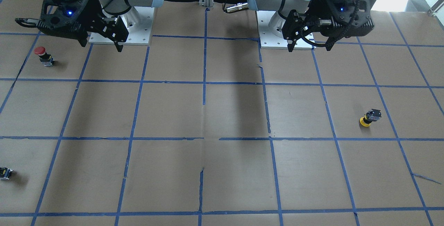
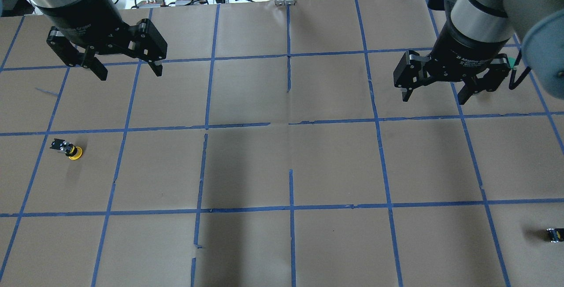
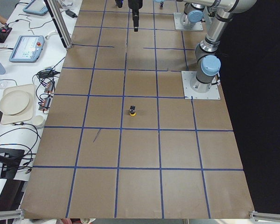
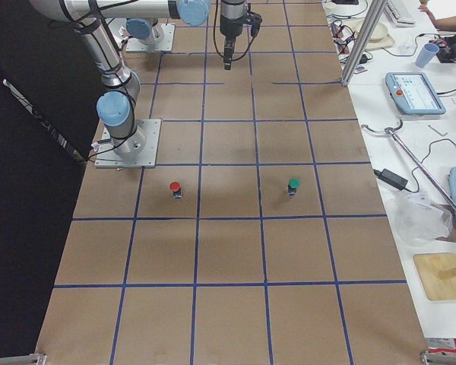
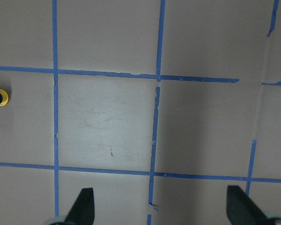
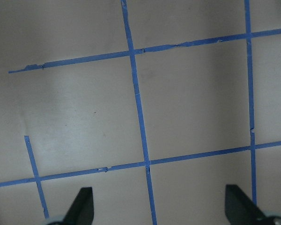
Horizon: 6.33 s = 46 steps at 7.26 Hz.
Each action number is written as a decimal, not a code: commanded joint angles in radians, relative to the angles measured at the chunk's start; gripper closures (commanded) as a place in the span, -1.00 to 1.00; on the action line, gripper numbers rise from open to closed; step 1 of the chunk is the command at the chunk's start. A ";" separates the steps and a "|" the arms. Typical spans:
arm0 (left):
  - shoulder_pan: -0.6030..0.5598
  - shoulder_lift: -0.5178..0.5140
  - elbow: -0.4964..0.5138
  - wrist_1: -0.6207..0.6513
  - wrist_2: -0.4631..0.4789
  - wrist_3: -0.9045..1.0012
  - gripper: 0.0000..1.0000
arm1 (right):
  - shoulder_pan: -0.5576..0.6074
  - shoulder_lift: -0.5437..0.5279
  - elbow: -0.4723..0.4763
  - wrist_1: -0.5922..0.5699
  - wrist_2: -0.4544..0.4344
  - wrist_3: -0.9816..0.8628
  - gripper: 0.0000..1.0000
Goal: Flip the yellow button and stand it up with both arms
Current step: 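Move the left gripper down toward the yellow button lying on its side, then close the left gripper on the yellow button's black base, then lift the button with the left gripper and carry it toward the right gripper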
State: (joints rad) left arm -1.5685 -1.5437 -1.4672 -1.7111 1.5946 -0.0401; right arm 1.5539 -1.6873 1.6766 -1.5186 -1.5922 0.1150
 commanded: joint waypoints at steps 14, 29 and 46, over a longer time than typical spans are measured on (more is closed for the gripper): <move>0.708 -0.249 -0.372 0.588 -0.016 0.835 -0.99 | 0.000 -0.009 -0.002 -0.014 0.006 0.002 -1.00; 0.703 -0.329 -0.487 0.792 -0.019 0.870 -0.66 | 0.000 -0.009 -0.002 -0.015 0.008 0.006 -1.00; 0.376 -0.099 -0.441 0.293 -0.550 0.592 0.94 | -0.020 -0.017 -0.021 -0.035 0.020 0.009 -1.00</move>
State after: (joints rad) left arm -1.1139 -1.6649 -1.9054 -1.3367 1.2362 0.6435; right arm 1.5383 -1.7010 1.6626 -1.5517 -1.5781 0.1121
